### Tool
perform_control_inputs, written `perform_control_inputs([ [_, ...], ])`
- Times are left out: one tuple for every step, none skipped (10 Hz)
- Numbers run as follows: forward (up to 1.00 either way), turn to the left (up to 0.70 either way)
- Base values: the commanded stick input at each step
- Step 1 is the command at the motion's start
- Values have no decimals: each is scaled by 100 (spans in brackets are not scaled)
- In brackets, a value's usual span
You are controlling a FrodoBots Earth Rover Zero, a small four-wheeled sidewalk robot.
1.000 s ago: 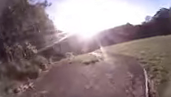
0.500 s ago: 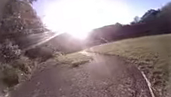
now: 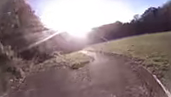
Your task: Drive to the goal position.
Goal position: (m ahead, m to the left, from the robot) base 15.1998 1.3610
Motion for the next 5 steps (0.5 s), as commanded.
perform_control_inputs([
  [85, -34],
  [85, -34],
  [85, -21],
  [85, 10],
  [85, 5],
])
